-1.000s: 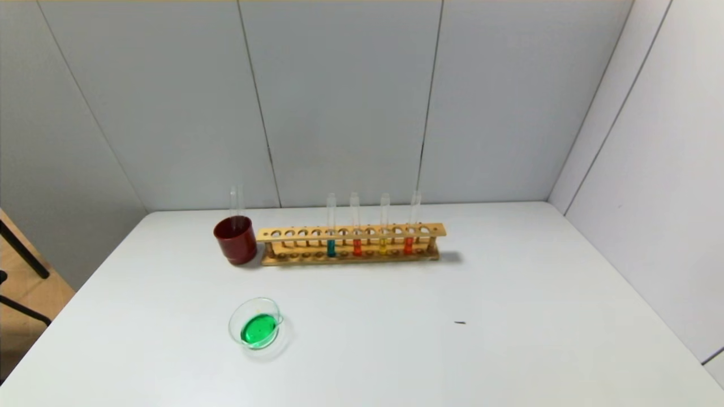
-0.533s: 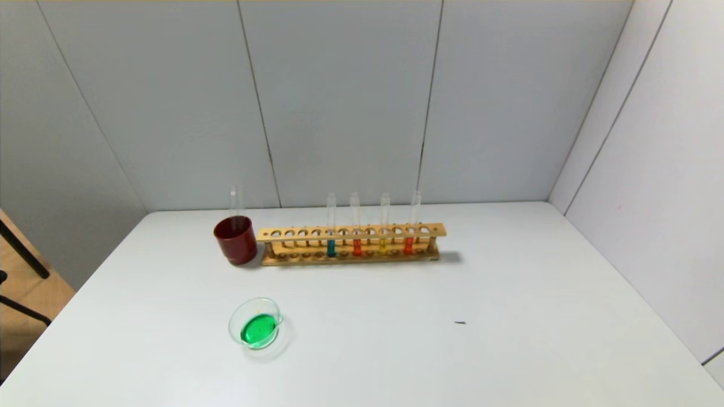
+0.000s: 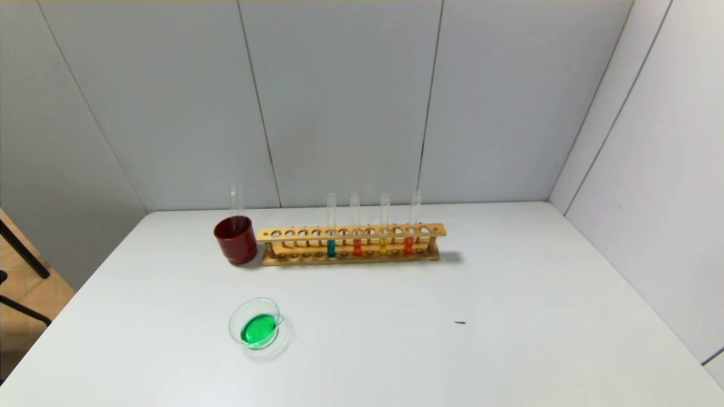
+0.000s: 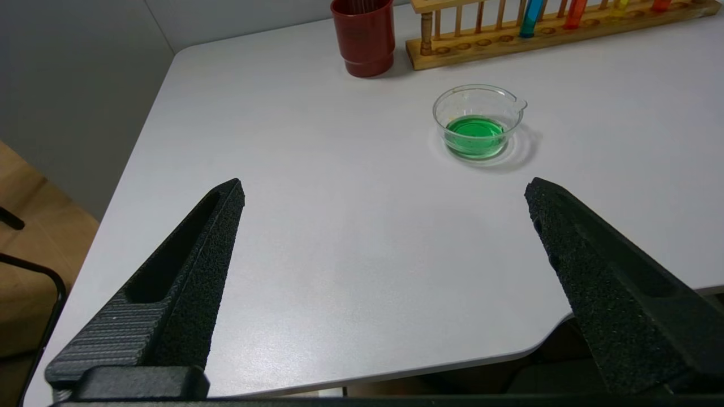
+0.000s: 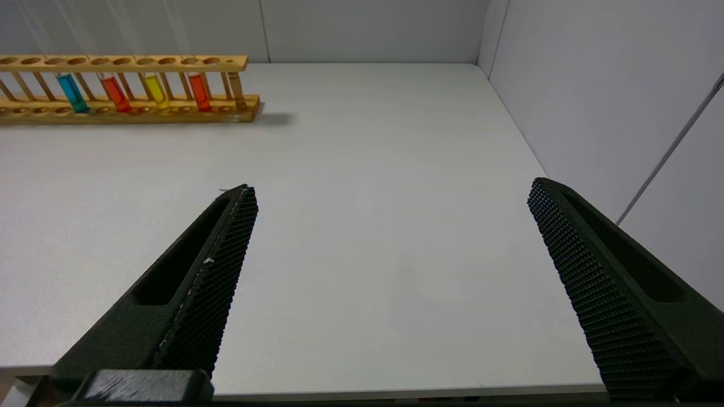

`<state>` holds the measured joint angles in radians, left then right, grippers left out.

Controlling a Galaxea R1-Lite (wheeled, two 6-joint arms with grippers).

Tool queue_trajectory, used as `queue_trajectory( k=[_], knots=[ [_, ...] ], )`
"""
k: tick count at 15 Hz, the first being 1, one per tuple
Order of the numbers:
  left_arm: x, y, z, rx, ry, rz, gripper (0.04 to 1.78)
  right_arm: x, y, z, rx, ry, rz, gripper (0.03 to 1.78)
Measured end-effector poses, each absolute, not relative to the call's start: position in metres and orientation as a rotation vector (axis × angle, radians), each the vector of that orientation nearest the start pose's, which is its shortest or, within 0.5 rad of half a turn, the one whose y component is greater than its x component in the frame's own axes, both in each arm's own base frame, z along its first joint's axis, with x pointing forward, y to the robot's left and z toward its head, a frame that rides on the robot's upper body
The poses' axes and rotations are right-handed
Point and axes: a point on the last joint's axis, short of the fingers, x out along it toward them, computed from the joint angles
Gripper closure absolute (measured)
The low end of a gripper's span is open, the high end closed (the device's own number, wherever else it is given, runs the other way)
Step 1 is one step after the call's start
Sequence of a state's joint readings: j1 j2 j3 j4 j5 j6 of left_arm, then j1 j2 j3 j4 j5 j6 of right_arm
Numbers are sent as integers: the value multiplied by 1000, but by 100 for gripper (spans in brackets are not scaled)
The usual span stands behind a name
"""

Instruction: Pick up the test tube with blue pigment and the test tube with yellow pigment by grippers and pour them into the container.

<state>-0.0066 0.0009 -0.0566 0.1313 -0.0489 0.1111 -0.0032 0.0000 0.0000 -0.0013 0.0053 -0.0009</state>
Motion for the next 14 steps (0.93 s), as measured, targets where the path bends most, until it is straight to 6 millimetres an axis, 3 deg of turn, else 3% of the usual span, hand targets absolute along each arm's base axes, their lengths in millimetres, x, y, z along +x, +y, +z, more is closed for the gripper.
queue_trajectory(
  k=[14],
  knots=[
    [-23,0,75,27,2,-25,7,-23,0,76,-1,-1,3,6]
  ],
)
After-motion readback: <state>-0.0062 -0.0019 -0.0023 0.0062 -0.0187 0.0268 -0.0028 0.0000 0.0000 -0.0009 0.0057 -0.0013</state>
